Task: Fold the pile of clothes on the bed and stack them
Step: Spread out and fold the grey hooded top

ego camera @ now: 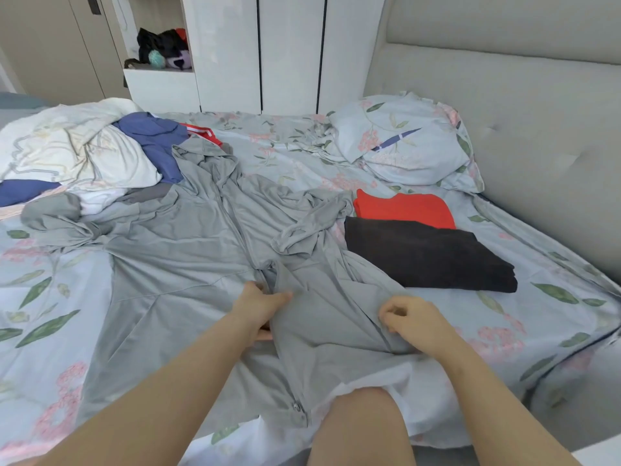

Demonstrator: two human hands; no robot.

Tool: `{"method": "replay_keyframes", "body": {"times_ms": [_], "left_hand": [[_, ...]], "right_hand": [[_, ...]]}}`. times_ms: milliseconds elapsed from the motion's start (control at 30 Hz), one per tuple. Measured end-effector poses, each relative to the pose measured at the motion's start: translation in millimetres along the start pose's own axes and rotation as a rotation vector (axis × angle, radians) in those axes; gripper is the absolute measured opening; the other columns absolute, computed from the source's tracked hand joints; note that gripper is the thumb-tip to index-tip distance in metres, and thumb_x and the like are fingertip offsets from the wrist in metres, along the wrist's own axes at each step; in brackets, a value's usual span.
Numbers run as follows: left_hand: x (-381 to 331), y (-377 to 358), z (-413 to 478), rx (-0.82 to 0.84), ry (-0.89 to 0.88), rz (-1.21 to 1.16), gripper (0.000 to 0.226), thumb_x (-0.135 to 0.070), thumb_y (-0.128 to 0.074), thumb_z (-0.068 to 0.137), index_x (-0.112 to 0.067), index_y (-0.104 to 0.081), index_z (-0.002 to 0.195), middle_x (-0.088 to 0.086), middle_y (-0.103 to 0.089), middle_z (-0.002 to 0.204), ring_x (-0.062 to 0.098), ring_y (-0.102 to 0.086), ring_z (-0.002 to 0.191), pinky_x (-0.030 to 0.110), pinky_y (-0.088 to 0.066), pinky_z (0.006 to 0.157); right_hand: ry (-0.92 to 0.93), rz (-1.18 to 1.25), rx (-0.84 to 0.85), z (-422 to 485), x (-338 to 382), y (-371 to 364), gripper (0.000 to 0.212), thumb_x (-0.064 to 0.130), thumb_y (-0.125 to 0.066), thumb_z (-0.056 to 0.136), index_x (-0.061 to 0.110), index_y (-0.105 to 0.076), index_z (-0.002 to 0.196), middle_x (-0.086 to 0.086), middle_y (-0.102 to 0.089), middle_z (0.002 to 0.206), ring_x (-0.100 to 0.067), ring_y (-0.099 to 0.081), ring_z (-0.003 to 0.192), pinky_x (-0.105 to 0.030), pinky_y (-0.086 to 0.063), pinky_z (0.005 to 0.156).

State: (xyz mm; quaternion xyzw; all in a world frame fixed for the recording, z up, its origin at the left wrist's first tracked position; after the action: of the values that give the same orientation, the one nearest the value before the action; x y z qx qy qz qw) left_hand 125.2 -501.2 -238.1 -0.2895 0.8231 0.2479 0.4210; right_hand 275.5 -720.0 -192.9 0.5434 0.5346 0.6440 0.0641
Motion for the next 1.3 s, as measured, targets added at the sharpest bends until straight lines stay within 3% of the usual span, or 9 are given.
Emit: {"method": "replay_keyframes", "body": {"times_ms": [233, 367, 500, 600, 733, 933, 1067, 1200, 1300], "left_hand": [[-27.5, 10.3, 44.5, -0.026, -0.08, -0.248, 0.077, -0.031, -0.068, 0.085, -0.034, -0.019, 0.144, 0.01, -0.057, 0.121, 0.032, -0.06, 0.106, 0.036, -0.054, 0.065], [-53.8, 16.0, 54.6, 0.029, -0.176, -0.296, 0.008, -0.018, -0.063, 0.09, -0.02, -0.06, 0.097, 0.003, -0.057, 0.083, 0.015, -0.054, 0.07, 0.025, -0.043, 0.057], [-60.0, 52.1, 53.7, -0.156, -0.292, 0.102, 0.014, -0.02, -0.066, 0.085, -0.02, -0.066, 0.071, 0.001, -0.063, 0.07, 0.022, -0.059, 0.073, 0.03, -0.046, 0.068], [-63.3, 66.1, 62.9, -0.355, -0.268, 0.668, 0.013, -0.03, -0.061, 0.085, -0.021, -0.061, 0.094, 0.007, -0.058, 0.113, 0.029, -0.05, 0.115, 0.033, -0.04, 0.095], [-101.8, 40.0, 86.3, -0.332, -0.535, 0.827, 0.059, -0.045, -0.053, 0.09, -0.024, -0.034, 0.142, 0.005, -0.021, 0.153, 0.025, -0.014, 0.143, 0.038, -0.018, 0.114], [-93.2, 24.4, 158.6, -0.144, -0.432, 1.195, 0.067, -0.06, -0.029, 0.094, -0.03, -0.009, 0.151, -0.006, -0.001, 0.16, 0.021, 0.007, 0.147, 0.048, -0.002, 0.118], [-118.5, 22.1, 185.8, -0.169, -0.474, 1.164, 0.063, -0.064, -0.023, 0.093, -0.034, -0.019, 0.149, -0.007, -0.007, 0.159, 0.018, 0.007, 0.147, 0.052, 0.002, 0.116], [-116.3, 20.8, 208.9, -0.199, -0.443, 1.269, 0.061, -0.065, -0.016, 0.092, -0.042, -0.008, 0.149, -0.008, 0.0, 0.16, 0.019, 0.009, 0.147, 0.053, 0.005, 0.116], [-111.6, 22.5, 214.4, -0.244, -0.461, 1.284, 0.061, -0.065, -0.012, 0.092, -0.044, -0.001, 0.148, -0.009, 0.003, 0.16, 0.018, 0.012, 0.146, 0.052, 0.006, 0.116]], "right_hand": [[0.079, 0.059, 0.019, 32.0, 37.0, -27.9, 0.019, 0.017, -0.054, 0.089, 0.022, -0.063, 0.074, 0.006, -0.065, 0.071, -0.015, -0.062, 0.077, -0.031, -0.049, 0.079], [0.117, 0.049, -0.011, 52.9, 51.4, -33.1, 0.015, 0.018, -0.053, 0.09, 0.018, -0.066, 0.082, 0.007, -0.066, 0.079, -0.014, -0.06, 0.08, -0.027, -0.046, 0.076], [0.153, 0.07, -0.182, 78.4, 69.6, -16.7, 0.014, 0.016, -0.052, 0.09, 0.019, -0.064, 0.083, 0.01, -0.064, 0.078, -0.008, -0.054, 0.071, -0.017, -0.041, 0.064], [0.193, 0.027, -0.253, 107.5, 90.8, -17.9, 0.022, 0.01, -0.048, 0.09, 0.018, -0.065, 0.102, 0.006, -0.06, 0.093, -0.015, -0.055, 0.085, -0.03, -0.046, 0.075], [0.287, -0.172, -0.153, 159.4, 109.2, -50.3, 0.05, -0.001, -0.04, 0.091, 0.022, -0.048, 0.135, -0.008, -0.046, 0.128, -0.031, -0.041, 0.123, -0.04, -0.047, 0.088], [0.176, -0.423, -0.096, 218.9, 102.5, -65.2, 0.057, 0.018, -0.047, 0.094, 0.032, -0.026, 0.146, -0.006, -0.033, 0.139, -0.034, -0.031, 0.128, -0.041, -0.042, 0.092], [0.196, -0.481, -0.11, 246.1, 100.4, -67.6, 0.038, 0.015, -0.041, 0.095, 0.022, -0.049, 0.132, -0.011, -0.049, 0.127, -0.034, -0.042, 0.118, -0.039, -0.035, 0.096], [0.168, -0.015, -0.191, 267.4, 104.7, -45.9, 0.02, 0.003, -0.038, 0.092, 0.003, -0.056, 0.1, -0.01, -0.054, 0.09, -0.025, -0.049, 0.086, -0.031, -0.033, 0.069], [-0.075, 0.493, -0.313, 301.3, 81.7, -8.6, 0.017, 0.003, -0.038, 0.088, 0.01, -0.054, 0.088, -0.005, -0.052, 0.081, -0.022, -0.05, 0.083, -0.034, -0.041, 0.071]]}}
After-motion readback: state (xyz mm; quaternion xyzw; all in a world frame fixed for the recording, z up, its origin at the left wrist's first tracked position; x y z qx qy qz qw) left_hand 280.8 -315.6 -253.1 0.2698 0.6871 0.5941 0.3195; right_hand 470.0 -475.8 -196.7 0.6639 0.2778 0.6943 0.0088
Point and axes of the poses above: each hand's wrist, its own z-axis towards the middle knuckle, its own y-axis out of the back of the hand, x = y × z, the point moved 8 cm from there along z, towards the middle knuckle
